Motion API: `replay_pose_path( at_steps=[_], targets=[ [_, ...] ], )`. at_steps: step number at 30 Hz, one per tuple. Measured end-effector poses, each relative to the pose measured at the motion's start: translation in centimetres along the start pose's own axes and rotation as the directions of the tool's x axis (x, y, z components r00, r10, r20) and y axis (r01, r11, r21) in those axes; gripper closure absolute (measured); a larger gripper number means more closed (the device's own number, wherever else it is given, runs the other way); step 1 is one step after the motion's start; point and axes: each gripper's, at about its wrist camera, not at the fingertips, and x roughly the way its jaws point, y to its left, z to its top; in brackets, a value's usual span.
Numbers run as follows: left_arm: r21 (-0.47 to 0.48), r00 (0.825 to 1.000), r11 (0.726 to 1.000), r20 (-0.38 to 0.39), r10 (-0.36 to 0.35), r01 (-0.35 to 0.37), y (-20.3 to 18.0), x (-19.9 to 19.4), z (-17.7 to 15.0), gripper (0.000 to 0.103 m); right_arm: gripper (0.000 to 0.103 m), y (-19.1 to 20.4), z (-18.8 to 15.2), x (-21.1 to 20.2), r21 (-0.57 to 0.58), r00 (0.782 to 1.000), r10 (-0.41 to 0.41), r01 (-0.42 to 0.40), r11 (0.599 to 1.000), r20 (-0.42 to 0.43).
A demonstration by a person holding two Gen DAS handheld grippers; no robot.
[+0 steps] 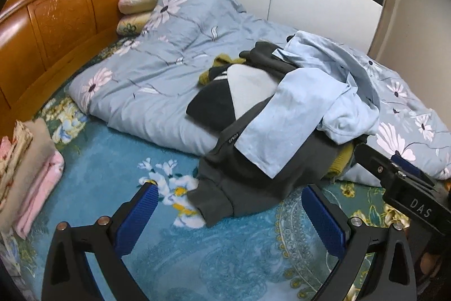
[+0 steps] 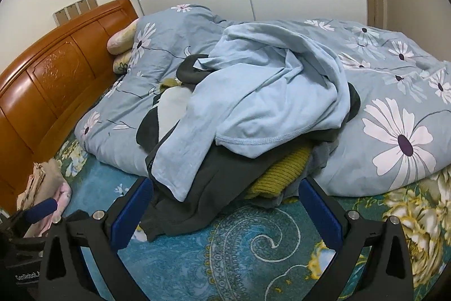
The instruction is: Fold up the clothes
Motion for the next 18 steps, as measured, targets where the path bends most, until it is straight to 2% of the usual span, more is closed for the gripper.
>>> replay_pose_path(
  at_steps=[7, 18],
  targets=[
    [0.012, 1.000, 1.000, 0.020, 0.001, -0.002, -0.58, -0.24, 0.10, 0.000, 0.000, 0.05, 0.18, -0.19, -0.007, 1.000, -0.001, 0.001, 1.000, 0.010],
    [-0.008, 1.000, 1.000, 0.007, 0.006, -0.006, -0.24, 0.05, -0.07, 0.000, 0.000, 0.15, -0.14, 0.25, -0.013, 1.000, 0.006, -0.006, 1.000, 0.000]
  ],
)
